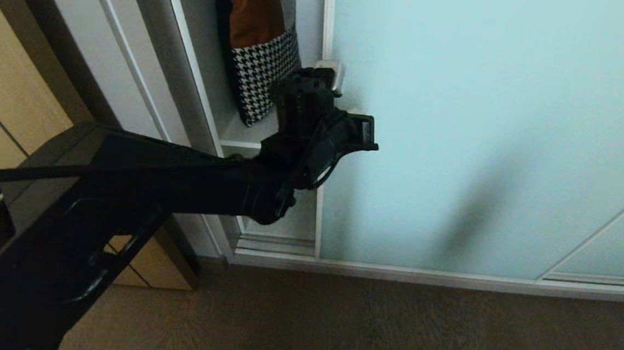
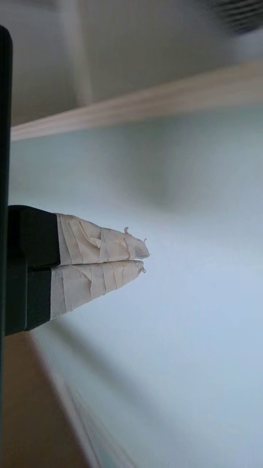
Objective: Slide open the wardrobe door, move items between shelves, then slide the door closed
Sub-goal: Close the door
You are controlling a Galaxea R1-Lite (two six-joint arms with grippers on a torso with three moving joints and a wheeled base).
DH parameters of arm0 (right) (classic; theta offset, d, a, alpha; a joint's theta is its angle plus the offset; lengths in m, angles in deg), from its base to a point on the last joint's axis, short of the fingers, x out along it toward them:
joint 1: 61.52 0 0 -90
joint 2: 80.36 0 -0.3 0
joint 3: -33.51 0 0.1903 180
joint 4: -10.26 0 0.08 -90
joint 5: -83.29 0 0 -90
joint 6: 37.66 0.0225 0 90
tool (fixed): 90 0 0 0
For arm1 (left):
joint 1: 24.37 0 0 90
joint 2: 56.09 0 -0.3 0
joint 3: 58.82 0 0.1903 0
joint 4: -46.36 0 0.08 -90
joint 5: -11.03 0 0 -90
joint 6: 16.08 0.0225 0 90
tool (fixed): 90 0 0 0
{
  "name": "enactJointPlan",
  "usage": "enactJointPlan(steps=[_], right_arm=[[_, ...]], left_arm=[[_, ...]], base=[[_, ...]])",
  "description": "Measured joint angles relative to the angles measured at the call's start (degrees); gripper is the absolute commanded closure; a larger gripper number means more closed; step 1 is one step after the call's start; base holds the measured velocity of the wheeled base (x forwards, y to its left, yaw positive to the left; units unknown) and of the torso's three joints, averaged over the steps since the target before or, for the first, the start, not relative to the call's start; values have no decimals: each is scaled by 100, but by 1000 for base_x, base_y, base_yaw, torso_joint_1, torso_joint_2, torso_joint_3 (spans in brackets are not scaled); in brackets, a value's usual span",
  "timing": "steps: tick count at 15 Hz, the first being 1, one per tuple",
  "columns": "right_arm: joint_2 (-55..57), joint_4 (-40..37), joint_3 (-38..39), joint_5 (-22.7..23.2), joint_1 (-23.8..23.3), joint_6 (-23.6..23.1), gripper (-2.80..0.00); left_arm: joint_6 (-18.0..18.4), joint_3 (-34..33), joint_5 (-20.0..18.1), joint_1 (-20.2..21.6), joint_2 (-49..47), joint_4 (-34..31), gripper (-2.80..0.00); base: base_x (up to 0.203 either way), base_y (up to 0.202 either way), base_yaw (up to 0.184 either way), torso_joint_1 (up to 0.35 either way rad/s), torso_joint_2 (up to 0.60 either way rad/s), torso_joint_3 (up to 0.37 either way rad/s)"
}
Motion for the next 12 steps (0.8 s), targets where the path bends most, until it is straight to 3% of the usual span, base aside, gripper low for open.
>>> enactJointPlan(steps=[3, 8, 12], right_arm=[[0, 0, 0, 0, 0, 0, 0], [0, 1, 0, 0, 0, 0, 0], [2, 0, 0, 0, 0, 0, 0]], left_arm=[[707, 29, 7, -71, -69, 856, 0], [1013, 1043, 31, 34, -666, 1158, 0], [1305, 1174, 84, 210, -1063, 1378, 0]], base=[[0, 0, 0, 0, 0, 0], [0, 0, 0, 0, 0, 0], [0, 0, 0, 0, 0, 0]])
